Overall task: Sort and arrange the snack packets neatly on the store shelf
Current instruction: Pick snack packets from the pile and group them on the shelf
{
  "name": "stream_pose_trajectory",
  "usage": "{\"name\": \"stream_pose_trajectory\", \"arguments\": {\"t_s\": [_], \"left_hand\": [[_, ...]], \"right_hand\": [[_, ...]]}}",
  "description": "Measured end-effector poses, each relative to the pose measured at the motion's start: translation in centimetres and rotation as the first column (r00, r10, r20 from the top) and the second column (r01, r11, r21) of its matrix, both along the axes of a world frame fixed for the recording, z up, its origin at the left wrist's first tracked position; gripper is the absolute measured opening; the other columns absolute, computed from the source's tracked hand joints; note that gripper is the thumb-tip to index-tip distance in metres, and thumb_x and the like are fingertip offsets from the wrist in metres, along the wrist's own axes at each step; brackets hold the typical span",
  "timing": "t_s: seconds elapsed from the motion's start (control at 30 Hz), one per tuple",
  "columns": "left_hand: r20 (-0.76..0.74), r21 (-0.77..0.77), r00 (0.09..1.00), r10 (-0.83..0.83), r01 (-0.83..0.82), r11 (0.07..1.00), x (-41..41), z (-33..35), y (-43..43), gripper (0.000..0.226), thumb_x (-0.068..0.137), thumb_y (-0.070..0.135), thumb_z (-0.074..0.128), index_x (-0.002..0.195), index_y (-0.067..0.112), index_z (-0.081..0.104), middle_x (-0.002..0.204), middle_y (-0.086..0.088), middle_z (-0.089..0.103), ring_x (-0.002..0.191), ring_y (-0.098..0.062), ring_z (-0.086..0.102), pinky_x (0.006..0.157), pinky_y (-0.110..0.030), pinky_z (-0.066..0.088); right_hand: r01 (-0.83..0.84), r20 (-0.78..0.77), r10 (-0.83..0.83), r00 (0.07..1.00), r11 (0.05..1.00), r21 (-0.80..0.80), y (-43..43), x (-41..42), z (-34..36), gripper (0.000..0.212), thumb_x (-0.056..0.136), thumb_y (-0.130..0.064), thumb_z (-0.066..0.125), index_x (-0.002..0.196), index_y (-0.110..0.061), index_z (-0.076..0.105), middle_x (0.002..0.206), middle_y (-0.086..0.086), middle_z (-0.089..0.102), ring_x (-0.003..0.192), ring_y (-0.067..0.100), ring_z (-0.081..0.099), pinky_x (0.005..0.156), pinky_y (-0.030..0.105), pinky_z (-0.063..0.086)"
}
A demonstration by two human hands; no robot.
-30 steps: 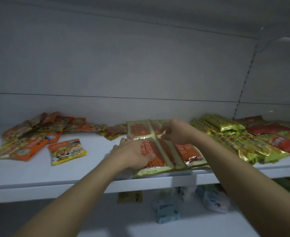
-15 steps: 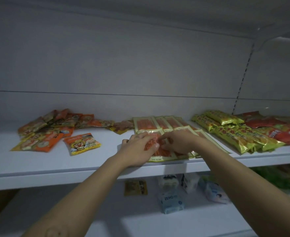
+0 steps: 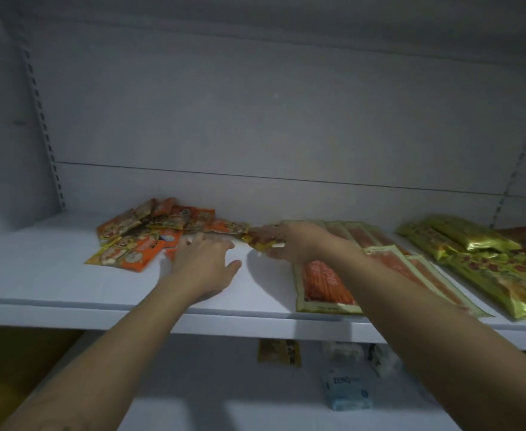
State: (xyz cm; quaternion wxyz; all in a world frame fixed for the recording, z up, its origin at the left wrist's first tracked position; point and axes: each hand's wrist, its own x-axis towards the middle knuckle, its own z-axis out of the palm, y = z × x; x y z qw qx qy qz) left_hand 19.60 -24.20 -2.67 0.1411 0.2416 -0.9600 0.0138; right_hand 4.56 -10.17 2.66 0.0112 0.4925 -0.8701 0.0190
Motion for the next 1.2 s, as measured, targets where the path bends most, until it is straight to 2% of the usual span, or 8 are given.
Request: {"name": "stream_pose_trajectory", "arguments": {"t_s": [0.23, 0.37, 0.5, 0.63, 0.8, 0.9, 1.0, 1.2], "left_hand": [[0.120, 0.143, 0.992, 0.047, -0.064, 0.988, 1.5, -0.1, -2.9, 0.049, 0.098, 0.054, 0.037, 0.142, 0.035, 0.047, 0.156, 0.009, 0.036, 0.139, -0.023, 0.033, 0.114, -0.049, 0.026], [0.085, 0.263, 0.996, 0.036, -0.057, 0.963, 1.8, 0.0, -4.1, 0.050, 0.091, 0.046, 0.046, 0.139, 0.034, 0.052, 0.152, 0.009, 0.041, 0.137, -0.019, 0.038, 0.111, -0.039, 0.035], [0.062, 0.332, 0.994, 0.087, -0.102, 0.938, 2.1, 0.2, -4.7, 0.050, 0.083, 0.045, 0.050, 0.130, 0.034, 0.058, 0.142, 0.010, 0.052, 0.124, -0.014, 0.048, 0.098, -0.031, 0.040], [0.114, 0.281, 0.982, 0.150, -0.176, 0.943, 1.7, 0.9, -4.9, 0.048, 0.082, 0.046, 0.049, 0.128, 0.036, 0.058, 0.138, 0.011, 0.054, 0.122, -0.016, 0.049, 0.105, -0.037, 0.036], [0.127, 0.213, 0.975, 0.183, -0.207, 0.955, 0.8, 0.9, -4.2, 0.044, 0.090, 0.050, 0.050, 0.130, 0.033, 0.058, 0.142, 0.008, 0.049, 0.126, -0.019, 0.047, 0.109, -0.041, 0.032], [0.111, 0.192, 0.973, 0.202, -0.221, 0.956, 0.4, 0.8, -4.1, 0.042, 0.093, 0.057, 0.049, 0.122, 0.029, 0.061, 0.136, 0.006, 0.052, 0.119, -0.019, 0.052, 0.107, -0.042, 0.036], [0.062, 0.096, 0.973, 0.220, -0.225, 0.970, -0.2, 1.0, -4.3, 0.034, 0.093, 0.055, 0.051, 0.107, 0.026, 0.063, 0.125, 0.002, 0.058, 0.109, -0.021, 0.056, 0.095, -0.040, 0.042], [-0.014, -0.015, 0.994, 0.113, -0.113, 0.993, -3.8, 1.6, -6.4, 0.052, 0.096, 0.039, 0.054, 0.143, 0.020, 0.043, 0.143, -0.006, 0.047, 0.128, -0.029, 0.045, 0.099, -0.040, 0.040]], "right_hand": [[0.012, -0.003, -0.011, 1.000, 0.965, 0.261, -8.7, -2.1, -1.3, 0.056, 0.096, -0.057, 0.044, 0.123, -0.011, 0.060, 0.126, 0.010, 0.060, 0.114, 0.031, 0.056, 0.100, 0.039, 0.047], [-0.081, -0.033, 0.093, 0.995, 0.963, 0.259, -9.9, -2.9, -1.7, 0.051, 0.091, -0.059, 0.052, 0.077, -0.010, 0.058, 0.087, 0.006, 0.058, 0.079, 0.025, 0.054, 0.072, 0.031, 0.046], [-0.229, -0.029, 0.240, 0.970, 0.952, 0.203, -8.9, -4.0, -1.7, 0.046, 0.092, -0.049, 0.057, 0.078, -0.005, 0.062, 0.082, 0.014, 0.063, 0.077, 0.031, 0.057, 0.072, 0.035, 0.048], [-0.330, 0.019, 0.331, 0.943, 0.931, 0.158, -8.0, -5.1, -1.3, 0.033, 0.087, -0.041, 0.067, 0.096, -0.010, 0.074, 0.098, 0.009, 0.072, 0.092, 0.027, 0.064, 0.080, 0.033, 0.049], [-0.235, 0.046, 0.239, 0.970, 0.969, -0.074, -8.5, -6.1, -1.9, 0.022, 0.081, -0.027, 0.077, 0.097, -0.012, 0.076, 0.100, 0.005, 0.073, 0.094, 0.024, 0.066, 0.085, 0.035, 0.055], [-0.179, 0.003, 0.179, 0.984, 0.984, 0.000, -9.5, -6.2, -1.9, 0.028, 0.084, -0.036, 0.070, 0.089, -0.008, 0.069, 0.090, 0.009, 0.068, 0.086, 0.026, 0.064, 0.074, 0.033, 0.053], [-0.131, -0.026, 0.132, 0.991, 0.990, 0.055, -10.5, -5.8, -1.7, 0.018, 0.086, -0.026, 0.067, 0.083, -0.009, 0.067, 0.076, 0.007, 0.060, 0.070, 0.023, 0.056, 0.058, 0.025, 0.043], [0.005, -0.012, -0.005, 1.000, 1.000, -0.016, -12.2, -5.7, -1.9, 0.026, 0.090, -0.007, 0.055, 0.065, -0.010, 0.048, 0.069, 0.006, 0.050, 0.060, 0.019, 0.049, 0.045, 0.025, 0.034]]}}
